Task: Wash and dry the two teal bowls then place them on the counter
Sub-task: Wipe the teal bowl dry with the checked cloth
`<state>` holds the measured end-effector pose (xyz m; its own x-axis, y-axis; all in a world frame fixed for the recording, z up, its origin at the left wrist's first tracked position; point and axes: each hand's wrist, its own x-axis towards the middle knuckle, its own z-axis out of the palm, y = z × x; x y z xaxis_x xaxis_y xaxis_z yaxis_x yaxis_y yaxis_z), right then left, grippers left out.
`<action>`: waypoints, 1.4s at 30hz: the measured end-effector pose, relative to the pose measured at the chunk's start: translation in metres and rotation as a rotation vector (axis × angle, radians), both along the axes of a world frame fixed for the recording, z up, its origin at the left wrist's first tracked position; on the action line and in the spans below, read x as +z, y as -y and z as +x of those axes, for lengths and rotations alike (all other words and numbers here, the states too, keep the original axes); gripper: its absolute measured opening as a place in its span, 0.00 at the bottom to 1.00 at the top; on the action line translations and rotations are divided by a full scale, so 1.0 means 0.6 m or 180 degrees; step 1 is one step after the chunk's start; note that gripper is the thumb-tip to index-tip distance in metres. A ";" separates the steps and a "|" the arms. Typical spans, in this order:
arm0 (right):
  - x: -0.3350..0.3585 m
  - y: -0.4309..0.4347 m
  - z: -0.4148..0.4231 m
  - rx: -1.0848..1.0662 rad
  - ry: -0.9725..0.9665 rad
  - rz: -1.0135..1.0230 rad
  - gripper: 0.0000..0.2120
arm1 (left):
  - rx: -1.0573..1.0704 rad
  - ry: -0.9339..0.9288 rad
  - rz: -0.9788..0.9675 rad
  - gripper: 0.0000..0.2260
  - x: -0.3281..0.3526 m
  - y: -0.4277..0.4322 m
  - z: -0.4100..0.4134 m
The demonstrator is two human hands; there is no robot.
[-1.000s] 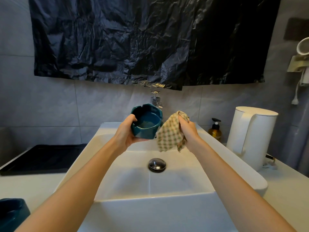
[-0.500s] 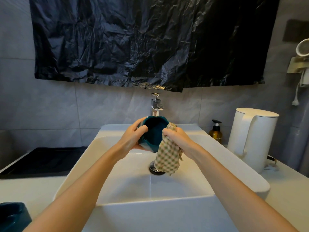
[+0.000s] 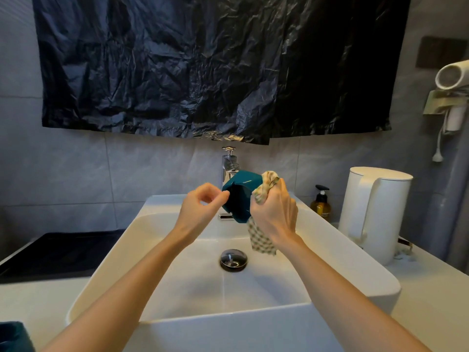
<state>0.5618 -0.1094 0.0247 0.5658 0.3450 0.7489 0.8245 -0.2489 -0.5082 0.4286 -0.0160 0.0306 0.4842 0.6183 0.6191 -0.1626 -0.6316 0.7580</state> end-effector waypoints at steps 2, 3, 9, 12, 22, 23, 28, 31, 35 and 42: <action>-0.001 0.000 0.001 -0.0079 0.0138 0.0019 0.17 | -0.0511 -0.0375 -0.0466 0.10 0.001 0.013 0.002; -0.001 0.000 0.000 -0.0127 0.0207 0.0004 0.16 | -0.0774 -0.0490 -0.0834 0.12 0.004 0.019 0.005; -0.012 -0.005 -0.007 -0.0228 0.0767 0.0046 0.17 | -0.1736 0.0604 -0.3412 0.14 0.021 0.030 0.006; -0.018 -0.012 -0.017 -0.0182 0.1146 -0.0009 0.23 | -0.1787 0.0883 -0.3777 0.10 0.029 0.027 -0.001; -0.014 -0.014 -0.018 0.1429 0.0086 -0.1045 0.42 | -0.1277 0.0787 -0.3328 0.06 0.032 -0.001 -0.014; -0.012 -0.013 -0.012 0.1794 -0.0310 -0.1112 0.45 | -0.1169 0.0633 -0.3176 0.05 0.031 -0.002 -0.014; 0.024 0.011 0.004 0.2419 -0.2020 -0.0980 0.38 | -0.0852 -0.0104 -0.2548 0.04 0.025 -0.005 -0.017; 0.024 0.005 0.006 0.2256 -0.1888 -0.0672 0.31 | -0.0787 -0.0451 -0.2422 0.05 0.020 -0.005 -0.016; 0.012 -0.012 -0.002 0.1698 -0.0312 -0.0303 0.13 | -0.0787 -0.0718 -0.2235 0.07 0.016 -0.009 -0.016; -0.016 -0.015 -0.037 0.1956 0.0364 -0.1524 0.30 | -0.0765 -0.0503 -0.2447 0.09 0.011 -0.013 -0.008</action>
